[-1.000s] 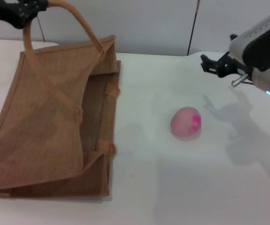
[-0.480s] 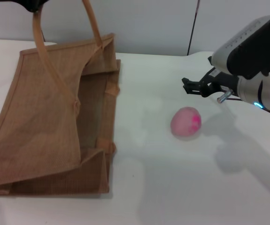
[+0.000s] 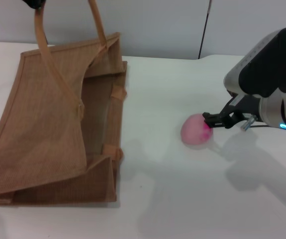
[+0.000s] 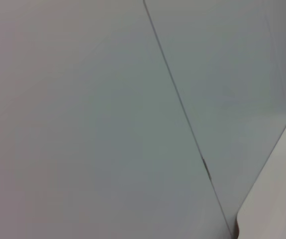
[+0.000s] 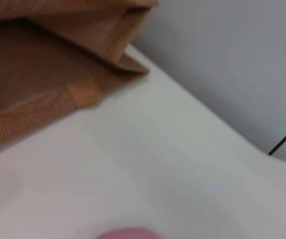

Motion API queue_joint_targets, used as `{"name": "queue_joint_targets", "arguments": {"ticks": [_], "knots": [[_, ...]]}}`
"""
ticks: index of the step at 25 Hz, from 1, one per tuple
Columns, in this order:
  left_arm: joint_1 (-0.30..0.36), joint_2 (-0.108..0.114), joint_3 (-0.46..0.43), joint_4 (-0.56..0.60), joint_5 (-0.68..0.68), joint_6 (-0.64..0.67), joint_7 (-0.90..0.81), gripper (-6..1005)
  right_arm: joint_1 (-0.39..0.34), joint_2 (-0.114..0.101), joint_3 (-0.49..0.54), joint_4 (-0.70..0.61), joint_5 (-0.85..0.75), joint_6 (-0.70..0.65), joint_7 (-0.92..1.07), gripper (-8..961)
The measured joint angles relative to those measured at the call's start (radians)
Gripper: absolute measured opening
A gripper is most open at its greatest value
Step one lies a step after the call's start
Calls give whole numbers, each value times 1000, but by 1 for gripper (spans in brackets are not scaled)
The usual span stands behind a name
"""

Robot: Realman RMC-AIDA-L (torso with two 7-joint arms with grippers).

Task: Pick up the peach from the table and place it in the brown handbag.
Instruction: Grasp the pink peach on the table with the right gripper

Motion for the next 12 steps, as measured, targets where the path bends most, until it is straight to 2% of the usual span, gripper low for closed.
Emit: {"name": "queue_joint_targets", "arguments": {"ticks": [7, 12], "knots": [[-1, 0, -4, 0, 12, 8, 1, 87, 0, 17, -15, -14, 93, 22, -67, 897], [-4, 0, -4, 0, 9, 11, 1, 86, 0, 20, -17, 12, 153, 4, -122, 896]]}}
